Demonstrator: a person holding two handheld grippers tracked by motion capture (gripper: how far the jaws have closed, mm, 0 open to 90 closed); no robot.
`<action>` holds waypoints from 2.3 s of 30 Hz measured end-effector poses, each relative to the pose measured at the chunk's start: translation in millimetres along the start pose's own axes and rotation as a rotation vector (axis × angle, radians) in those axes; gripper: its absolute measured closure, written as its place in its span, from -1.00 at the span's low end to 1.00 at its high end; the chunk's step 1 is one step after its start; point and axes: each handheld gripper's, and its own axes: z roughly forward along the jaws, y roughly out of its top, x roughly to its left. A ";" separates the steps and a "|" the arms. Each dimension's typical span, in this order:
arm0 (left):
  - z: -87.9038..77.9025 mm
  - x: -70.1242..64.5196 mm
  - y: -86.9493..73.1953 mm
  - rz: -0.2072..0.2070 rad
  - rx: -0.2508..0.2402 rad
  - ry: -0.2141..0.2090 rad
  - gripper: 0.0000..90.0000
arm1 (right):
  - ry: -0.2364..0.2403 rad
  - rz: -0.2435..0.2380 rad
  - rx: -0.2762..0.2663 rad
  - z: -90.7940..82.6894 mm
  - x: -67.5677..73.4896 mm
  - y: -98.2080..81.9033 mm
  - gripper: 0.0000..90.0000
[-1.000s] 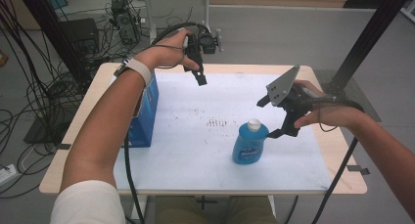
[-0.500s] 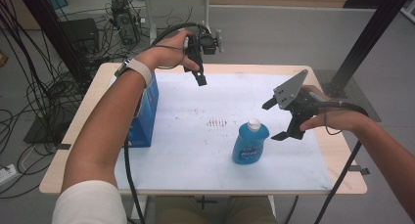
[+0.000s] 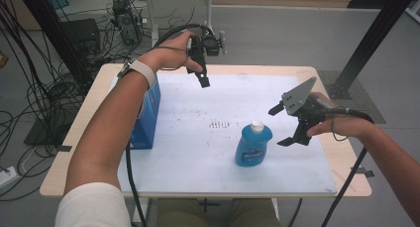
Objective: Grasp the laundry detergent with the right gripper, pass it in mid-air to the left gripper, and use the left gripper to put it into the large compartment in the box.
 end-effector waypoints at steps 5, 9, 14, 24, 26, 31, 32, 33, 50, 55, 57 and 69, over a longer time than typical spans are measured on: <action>0.6 -0.2 -0.1 0.001 0.002 0.001 -0.79 | -0.003 0.003 -0.007 2.2 0.1 -2.6 -0.92; 0.5 -0.1 0.1 0.001 0.003 0.001 -0.79 | -0.001 0.005 -0.011 5.2 0.4 -4.5 -0.92; 0.8 -0.1 -0.2 0.000 0.004 0.001 -0.79 | 0.004 0.008 -0.014 8.8 0.6 -7.2 -0.92; 3.9 -0.3 -0.4 -0.004 -0.002 -0.007 -0.79 | 0.012 0.010 -0.053 15.0 0.0 -11.7 -0.92; 5.5 -0.3 -1.5 -0.006 0.000 -0.009 -0.79 | 0.016 0.011 -0.059 16.8 -0.4 -13.5 -0.92; 7.2 -0.5 -2.9 -0.007 0.000 -0.013 -0.79 | 0.026 0.019 -0.073 22.5 -1.7 -16.7 -0.92; 7.2 -0.4 -3.0 -0.007 -0.003 -0.013 -0.79 | 0.028 0.020 -0.075 23.7 -1.8 -16.9 -0.92; 7.0 -0.3 -2.9 -0.007 -0.003 -0.013 -0.79 | 0.031 0.018 -0.077 24.8 -1.9 -17.0 -0.91; 7.0 -0.8 -0.9 -0.002 -0.004 -0.009 -0.79 | 0.037 0.021 -0.091 31.6 -3.7 -19.2 -0.92; 6.8 -0.6 -1.7 -0.006 -0.004 -0.007 -0.79 | 0.034 0.023 -0.099 30.3 -4.7 -19.5 -0.92; 6.8 -0.7 -2.0 -0.006 -0.002 -0.007 -0.79 | 0.034 0.023 -0.100 30.2 -4.9 -19.7 -0.92; 6.3 -1.0 -2.5 -0.009 -0.004 -0.004 -0.79 | 0.033 0.024 -0.094 31.1 -3.6 -19.5 -0.92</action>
